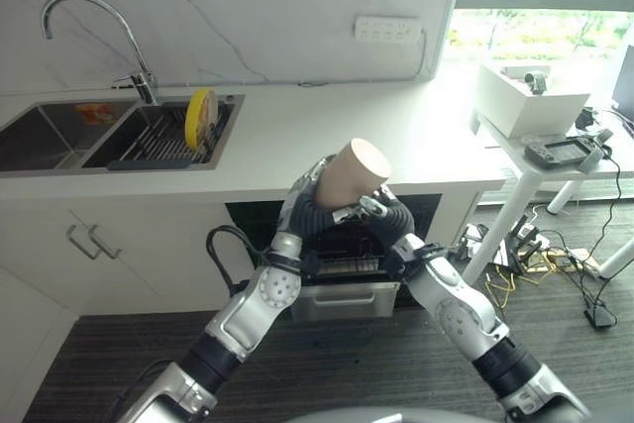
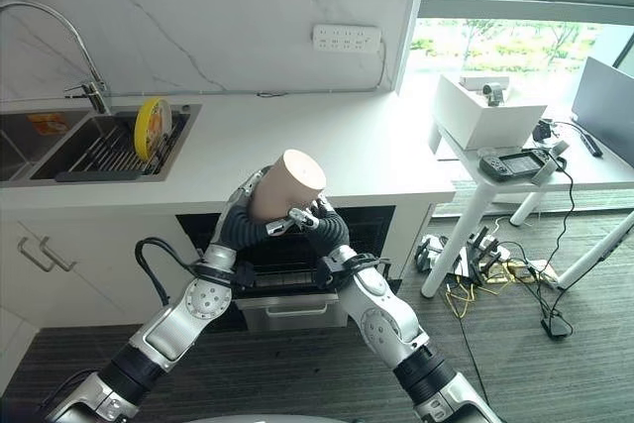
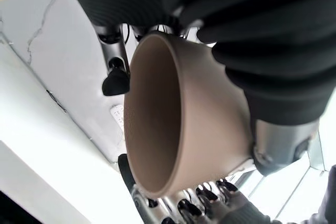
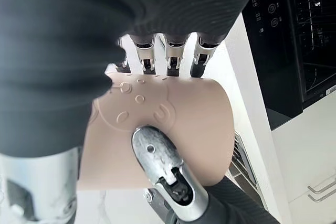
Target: Place the dishes in the dishwasher.
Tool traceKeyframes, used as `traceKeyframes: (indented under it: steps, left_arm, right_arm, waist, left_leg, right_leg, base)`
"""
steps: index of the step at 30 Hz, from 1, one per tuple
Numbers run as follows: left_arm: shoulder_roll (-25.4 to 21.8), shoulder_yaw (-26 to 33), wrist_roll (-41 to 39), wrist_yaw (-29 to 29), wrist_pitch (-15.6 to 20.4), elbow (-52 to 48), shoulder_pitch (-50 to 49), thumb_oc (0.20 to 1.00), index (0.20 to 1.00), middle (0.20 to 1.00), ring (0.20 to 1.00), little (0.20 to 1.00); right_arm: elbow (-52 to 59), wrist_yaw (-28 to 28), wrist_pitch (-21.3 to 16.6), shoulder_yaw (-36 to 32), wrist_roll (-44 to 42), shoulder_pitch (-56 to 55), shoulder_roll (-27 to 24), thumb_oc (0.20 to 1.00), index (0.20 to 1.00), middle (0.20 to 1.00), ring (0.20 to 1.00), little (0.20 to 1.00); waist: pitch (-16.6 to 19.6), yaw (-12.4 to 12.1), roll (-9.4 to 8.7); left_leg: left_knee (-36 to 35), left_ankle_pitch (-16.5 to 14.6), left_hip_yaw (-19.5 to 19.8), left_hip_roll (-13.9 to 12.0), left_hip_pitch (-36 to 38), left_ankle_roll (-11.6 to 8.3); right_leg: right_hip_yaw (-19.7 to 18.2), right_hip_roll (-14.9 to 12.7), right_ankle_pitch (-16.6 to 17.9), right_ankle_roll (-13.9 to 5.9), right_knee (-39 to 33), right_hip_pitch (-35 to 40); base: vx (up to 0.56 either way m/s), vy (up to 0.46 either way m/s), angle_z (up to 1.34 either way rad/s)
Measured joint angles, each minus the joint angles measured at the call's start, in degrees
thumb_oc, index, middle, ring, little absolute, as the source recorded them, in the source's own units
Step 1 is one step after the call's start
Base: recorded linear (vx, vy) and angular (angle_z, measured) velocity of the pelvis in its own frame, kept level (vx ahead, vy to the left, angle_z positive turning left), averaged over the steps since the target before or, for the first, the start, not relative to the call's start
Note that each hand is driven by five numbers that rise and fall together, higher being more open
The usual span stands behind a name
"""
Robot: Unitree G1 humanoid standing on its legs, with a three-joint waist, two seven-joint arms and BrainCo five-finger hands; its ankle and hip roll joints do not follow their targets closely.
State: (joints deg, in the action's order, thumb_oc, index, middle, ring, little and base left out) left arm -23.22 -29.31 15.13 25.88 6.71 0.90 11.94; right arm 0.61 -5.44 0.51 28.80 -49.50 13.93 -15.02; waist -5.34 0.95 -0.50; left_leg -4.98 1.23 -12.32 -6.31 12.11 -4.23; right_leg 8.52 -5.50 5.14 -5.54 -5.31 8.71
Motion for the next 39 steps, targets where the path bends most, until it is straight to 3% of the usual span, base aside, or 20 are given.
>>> traceKeyframes:
  steps: [8,13,27,28,29,30,39]
  left_arm:
    - [0.5,-0.6,0.0,-0.5,-1.1,1.9,2.6,0.200,0.200,0.200,0.200,0.200]
    - [0.7,-3.7,0.0,-1.8,-2.4,2.5,3.9,0.200,0.200,0.200,0.200,0.200]
    - [0.6,-4.3,0.0,-1.2,-3.1,2.6,5.1,0.200,0.200,0.200,0.200,0.200]
    - [0.6,-4.3,0.0,-1.2,-3.2,2.6,5.2,0.200,0.200,0.200,0.200,0.200]
    - [0.5,-4.2,0.0,-1.2,-3.7,2.7,5.2,0.200,0.200,0.200,0.200,0.200]
    - [0.5,-4.2,0.0,-1.3,-4.3,2.7,5.5,0.200,0.200,0.200,0.200,0.200]
    - [0.4,-4.1,0.0,-1.6,-4.8,3.7,6.9,0.200,0.200,0.200,0.200,0.200]
  right_arm:
    - [-1.4,-4.5,-1.0,0.1,1.4,2.9,0.3,1.000,1.000,1.000,1.000,1.000]
    - [-2.5,-12.2,-2.8,0.1,11.3,3.9,0.6,1.000,1.000,1.000,1.000,1.000]
    - [-2.6,-18.1,-3.6,2.0,16.8,6.0,1.2,1.000,1.000,1.000,1.000,1.000]
    - [-2.7,-18.1,-3.6,2.0,16.8,6.0,1.3,0.928,0.928,0.928,0.928,0.928]
    - [-2.7,-18.1,-3.6,2.1,16.8,6.0,1.3,0.266,0.266,0.266,0.266,0.266]
    - [-2.7,-18.2,-3.6,2.1,16.9,6.0,1.3,0.200,0.200,0.200,0.200,0.200]
    - [-4.7,-19.2,-3.2,2.1,21.4,8.0,1.2,0.200,0.200,0.200,0.200,0.200]
  waist:
    - [0.0,-0.3,0.04]
    - [0.0,-0.1,0.08]
    - [0.1,-1.5,0.59]
    - [0.1,-1.5,0.60]
    - [0.1,-1.5,0.60]
    - [0.1,-1.5,0.59]
    - [0.1,-1.6,0.59]
  left_leg:
    - [0.0,0.0,0.3,0.0,0.0,0.00]
    - [0.0,0.0,0.4,0.0,0.0,0.00]
    - [0.0,0.0,0.5,0.0,0.0,0.02]
    - [0.0,0.0,0.5,0.0,0.0,0.02]
    - [0.0,0.0,0.5,0.0,0.0,0.02]
    - [0.0,0.0,0.6,0.0,0.0,0.02]
    - [0.0,0.1,0.8,0.0,-0.3,0.01]
  right_leg:
    - [0.2,0.0,0.0,0.02,0.0,0.2]
    - [0.2,0.0,0.0,0.02,0.0,-0.1]
    - [0.4,0.0,0.0,0.03,0.0,0.3]
    - [0.4,0.0,0.0,0.03,0.0,0.3]
    - [0.4,0.0,0.0,0.03,0.0,0.3]
    - [0.4,0.0,0.0,0.03,0.0,0.3]
    - [0.7,-0.1,0.0,0.04,0.0,0.2]
  base:
    - [0.00,0.000,0.00]
    - [0.00,0.000,0.00]
    - [0.00,0.000,0.00]
    - [0.00,0.000,0.00]
    - [0.00,0.000,0.00]
    - [0.00,0.000,0.00]
    - [0.00,0.000,0.00]
